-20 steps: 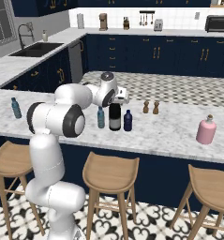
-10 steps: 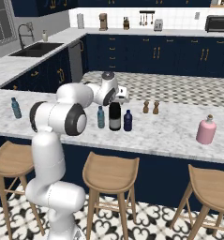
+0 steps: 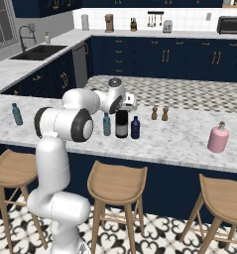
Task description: Move the plastic bottles in the middle to the plastics group, and the glass bottles in the middle to the glass group.
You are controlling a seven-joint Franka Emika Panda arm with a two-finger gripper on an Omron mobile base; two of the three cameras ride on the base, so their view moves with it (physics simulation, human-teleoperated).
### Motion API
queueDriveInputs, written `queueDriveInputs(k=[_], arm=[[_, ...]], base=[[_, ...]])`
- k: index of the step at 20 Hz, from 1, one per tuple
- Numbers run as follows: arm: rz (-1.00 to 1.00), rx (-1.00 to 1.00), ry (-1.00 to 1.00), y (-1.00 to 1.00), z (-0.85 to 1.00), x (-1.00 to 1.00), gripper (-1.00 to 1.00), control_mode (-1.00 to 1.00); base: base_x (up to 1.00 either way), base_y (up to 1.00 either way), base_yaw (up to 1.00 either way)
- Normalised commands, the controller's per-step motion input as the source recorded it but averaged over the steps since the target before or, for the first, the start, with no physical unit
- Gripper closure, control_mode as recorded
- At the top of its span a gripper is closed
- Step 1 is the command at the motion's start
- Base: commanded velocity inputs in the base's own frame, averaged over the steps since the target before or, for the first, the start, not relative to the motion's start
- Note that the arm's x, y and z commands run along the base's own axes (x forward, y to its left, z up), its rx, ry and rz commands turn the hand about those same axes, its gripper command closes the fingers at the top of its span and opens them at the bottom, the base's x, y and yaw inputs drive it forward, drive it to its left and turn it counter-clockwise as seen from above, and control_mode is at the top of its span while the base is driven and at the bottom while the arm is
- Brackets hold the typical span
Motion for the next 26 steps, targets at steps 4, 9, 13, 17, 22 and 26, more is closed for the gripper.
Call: queueDriveInputs(k=[4, 9, 13, 17, 22, 26], arm=[[0.0, 0.0, 0.0, 0.0, 0.0, 0.02, -1.0, -1.0], [0.0, 0.0, 0.0, 0.0, 0.0, 0.0, 1.0, -1.0], [0.0, 0.0, 0.0, 0.0, 0.0, -0.01, 1.0, -1.0], [0.0, 0.03, -0.03, -0.03, 0.0, -0.43, 1.0, -1.0], [0.0, 0.02, -0.03, -0.14, 0.04, -0.64, 1.0, -1.0], [0.0, 0.0, 0.0, -0.18, 0.04, -0.65, 1.0, -1.0]], base=[[0.0, 0.0, 0.0], [0.0, 0.0, 0.0], [0.0, 0.0, 0.0], [0.0, 0.0, 0.0], [0.0, 0.0, 0.0], [0.0, 0.0, 0.0]])
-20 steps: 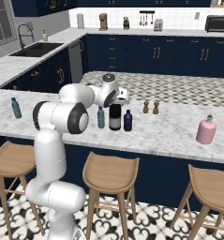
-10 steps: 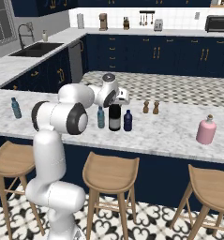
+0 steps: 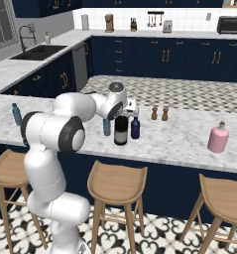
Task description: Move the plastic bottles in the middle to the plastics group, and the glass bottles in the middle to the glass group.
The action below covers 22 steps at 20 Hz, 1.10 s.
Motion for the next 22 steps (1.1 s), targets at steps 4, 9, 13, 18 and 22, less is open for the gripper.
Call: queueDriveInputs(k=[4, 9, 13, 18, 22], arm=[[0.0, 0.0, 0.0, -0.35, 0.13, -0.32, 1.0, -1.0], [0.0, 0.0, 0.03, -0.66, 0.26, -0.12, 1.0, -1.0], [0.0, -0.01, 0.11, -0.78, 0.23, -0.09, 1.0, -1.0], [0.0, -0.03, 0.09, -0.81, 0.12, 0.14, 1.0, -1.0], [0.0, 0.0, 0.0, -0.87, 0.04, 0.22, 1.0, -1.0]], base=[[0.0, 0.0, 0.0], [0.0, 0.0, 0.0], [0.0, 0.0, 0.0], [0.0, 0.0, 0.0], [0.0, 0.0, 0.0]])
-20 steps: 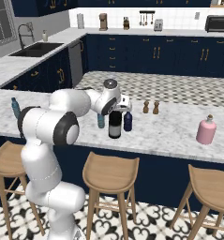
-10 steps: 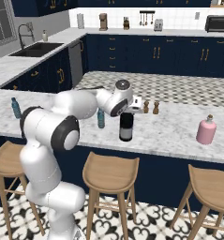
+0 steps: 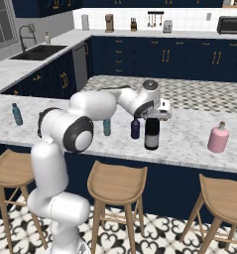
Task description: Move the plastic bottles in the middle to the plastics group, and the glass bottles in the middle to the glass group.
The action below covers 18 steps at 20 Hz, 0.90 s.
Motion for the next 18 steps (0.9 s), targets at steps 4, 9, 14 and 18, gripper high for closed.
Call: queueDriveInputs(k=[4, 9, 14, 18], arm=[[0.0, 0.06, -0.01, -0.84, 0.0, 0.21, 1.0, -1.0], [0.0, 0.03, -0.01, -0.77, 0.0, 0.37, 1.0, -1.0], [0.0, 0.01, 0.0, -0.73, 0.0, 0.53, 1.0, -1.0], [0.0, 0.01, 0.0, -0.67, 0.0, 0.45, 1.0, -1.0]], base=[[0.0, 0.0, 0.0], [0.0, 0.0, 0.0], [0.0, 0.0, 0.0], [0.0, 0.0, 0.0]])
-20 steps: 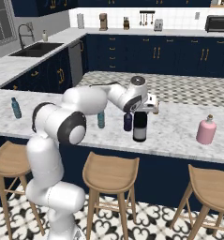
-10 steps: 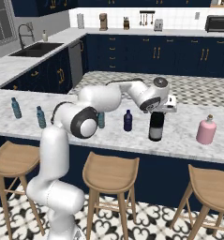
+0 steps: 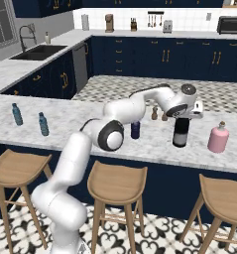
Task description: Move the plastic bottles in the middle to the plastics group, and the glass bottles in the middle to the glass group.
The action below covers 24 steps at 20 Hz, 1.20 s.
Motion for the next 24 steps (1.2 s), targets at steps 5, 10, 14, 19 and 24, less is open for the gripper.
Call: queueDriveInputs(k=[5, 10, 14, 19, 24], arm=[[0.01, 0.0, 0.0, -0.08, -0.13, 0.01, 1.0, -1.0], [0.0, 0.0, -0.04, 0.0, 0.0, 0.01, 1.0, -1.0], [0.01, 0.0, -0.12, 0.11, 0.0, -0.13, 1.0, -1.0], [0.01, -0.04, -0.21, 0.02, 0.0, -0.4, 1.0, -1.0], [0.0, -0.24, -0.18, 0.11, -0.22, -0.27, 1.0, -1.0]], base=[[0.0, 0.0, 0.0], [0.0, 0.0, 0.0], [0.0, 0.0, 0.0], [0.0, 0.0, 0.0], [0.0, 0.0, 0.0]])
